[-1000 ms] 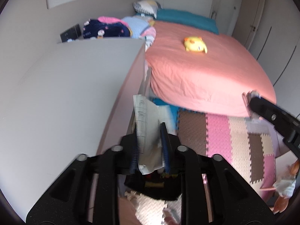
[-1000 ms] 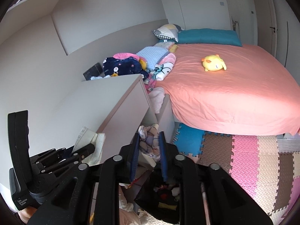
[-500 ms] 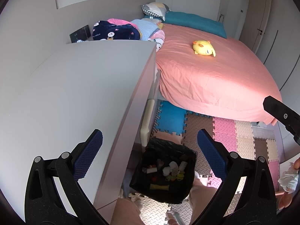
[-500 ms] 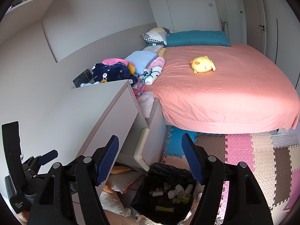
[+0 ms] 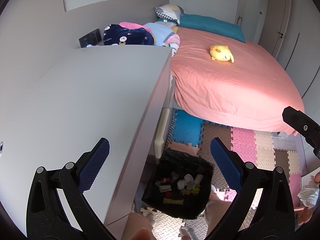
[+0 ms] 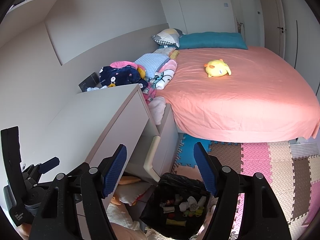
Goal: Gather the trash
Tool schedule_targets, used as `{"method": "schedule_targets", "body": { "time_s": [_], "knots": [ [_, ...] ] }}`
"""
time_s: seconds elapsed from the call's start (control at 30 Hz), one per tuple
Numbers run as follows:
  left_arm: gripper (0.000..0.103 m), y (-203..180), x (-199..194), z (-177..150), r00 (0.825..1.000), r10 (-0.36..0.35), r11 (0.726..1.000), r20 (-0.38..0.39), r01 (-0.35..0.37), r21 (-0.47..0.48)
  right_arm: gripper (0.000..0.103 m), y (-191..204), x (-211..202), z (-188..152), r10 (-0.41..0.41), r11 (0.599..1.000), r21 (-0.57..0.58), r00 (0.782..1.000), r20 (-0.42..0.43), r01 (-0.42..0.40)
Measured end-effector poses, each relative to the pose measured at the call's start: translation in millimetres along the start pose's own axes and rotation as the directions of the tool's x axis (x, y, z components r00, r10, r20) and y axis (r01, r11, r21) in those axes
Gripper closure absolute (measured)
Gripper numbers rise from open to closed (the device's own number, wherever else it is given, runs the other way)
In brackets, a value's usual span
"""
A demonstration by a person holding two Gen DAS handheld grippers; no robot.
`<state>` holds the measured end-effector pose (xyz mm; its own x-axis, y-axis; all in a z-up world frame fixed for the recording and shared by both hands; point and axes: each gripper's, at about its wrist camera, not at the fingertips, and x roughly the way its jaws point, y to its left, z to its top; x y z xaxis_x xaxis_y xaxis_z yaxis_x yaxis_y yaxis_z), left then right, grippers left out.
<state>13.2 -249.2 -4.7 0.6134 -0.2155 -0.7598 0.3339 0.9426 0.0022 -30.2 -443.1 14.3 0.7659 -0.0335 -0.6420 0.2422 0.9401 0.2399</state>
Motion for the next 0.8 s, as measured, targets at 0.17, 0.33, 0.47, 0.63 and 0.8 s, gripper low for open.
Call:
{"method": "schedule_targets", "body": {
  "time_s": [0.17, 0.33, 0.47, 0.63, 0.8],
  "knots": [
    [0.006, 0.2, -1.5, 0.2, 1.000, -0.001, 1.000, 0.007, 0.001, 0.010, 0.033, 0.0, 0.0, -0.1, -0.001, 1.000, 0.000, 1.000, -0.001, 0.001],
    [0.006, -0.4, -2.4, 0.2, 1.000, 0.004, 1.000, 0.009, -0.004, 0.016, 0.033, 1.0, -0.1, 0.0, -0.001, 1.000, 0.000, 1.000, -0.001, 0.001],
    [0.006, -0.1, -3.3, 1.6, 1.000, 0.001, 1.000, 0.009, -0.001, 0.012, 0.033, 1.4, -0.4, -0.4, -0.001, 1.000, -0.001, 1.000, -0.002, 0.001],
    [0.006, -1.4, -5.3, 2.5, 1.000, -0.001, 1.000, 0.018, 0.000, 0.018, 0.033, 1.5, 0.3, 0.0, -0.001, 1.000, -0.003, 1.000, -0.001, 0.001],
    [0.006, -0.1, -6.0, 3.1, 1.000, 0.000, 1.000, 0.023, -0.001, 0.019, 0.033, 0.9, 0.4, 0.3, -0.003, 1.000, -0.004, 1.000, -0.003, 0.003]
  ]
}}
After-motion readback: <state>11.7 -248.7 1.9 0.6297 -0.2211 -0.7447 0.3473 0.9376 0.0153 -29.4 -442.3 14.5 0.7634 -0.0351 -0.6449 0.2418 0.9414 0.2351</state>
